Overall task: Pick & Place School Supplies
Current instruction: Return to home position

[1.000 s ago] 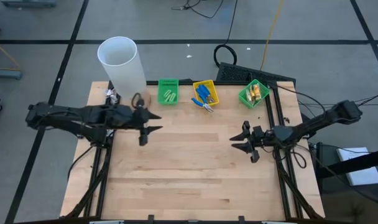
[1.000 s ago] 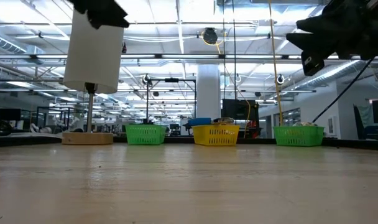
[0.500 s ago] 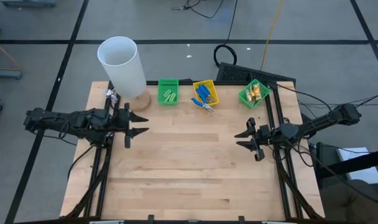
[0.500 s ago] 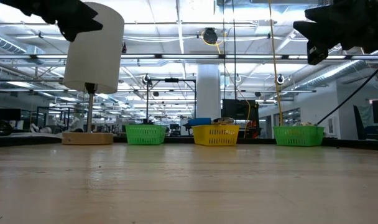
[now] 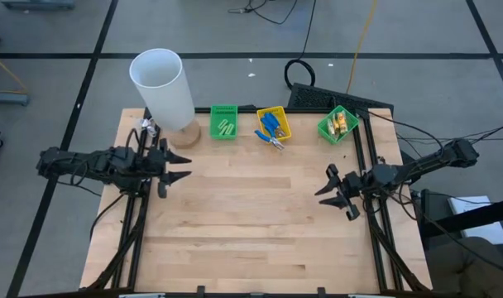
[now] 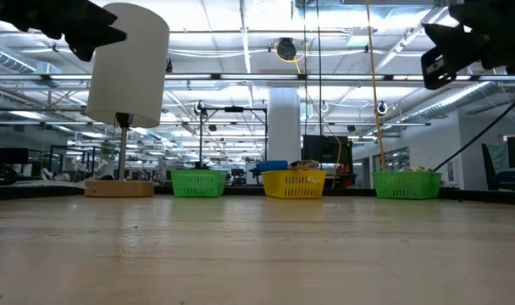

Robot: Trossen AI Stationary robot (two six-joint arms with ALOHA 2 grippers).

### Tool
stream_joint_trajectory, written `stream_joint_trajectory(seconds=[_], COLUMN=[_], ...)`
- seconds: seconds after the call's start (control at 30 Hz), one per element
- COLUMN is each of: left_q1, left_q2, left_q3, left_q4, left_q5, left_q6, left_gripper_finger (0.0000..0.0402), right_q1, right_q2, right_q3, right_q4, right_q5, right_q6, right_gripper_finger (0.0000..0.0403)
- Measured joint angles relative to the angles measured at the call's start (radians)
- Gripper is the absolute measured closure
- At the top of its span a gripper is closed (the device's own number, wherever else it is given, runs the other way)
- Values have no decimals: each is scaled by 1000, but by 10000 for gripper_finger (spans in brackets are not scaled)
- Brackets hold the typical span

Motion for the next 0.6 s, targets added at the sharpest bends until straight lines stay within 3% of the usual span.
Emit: stream_joint_trajectory(seconds=[0.33, 0.47, 0.6], left_q1=[0, 0, 0], left_q2=[-39, -39, -39], left_q3=[-21, -21, -21], left_q4=[0, 2, 17], left_q5=[0, 0, 0], left_q6=[-8, -8, -6], left_gripper_finger=[213, 213, 213], right_q1=[-3, -43, -101], right_q2=[-16, -35, -62], right_q3=[-35, -102, -103], right_q4=[20, 159, 144], right_q5=[-43, -108, -245], right_q6=[27, 36, 89], right_gripper_finger=[289, 289, 289])
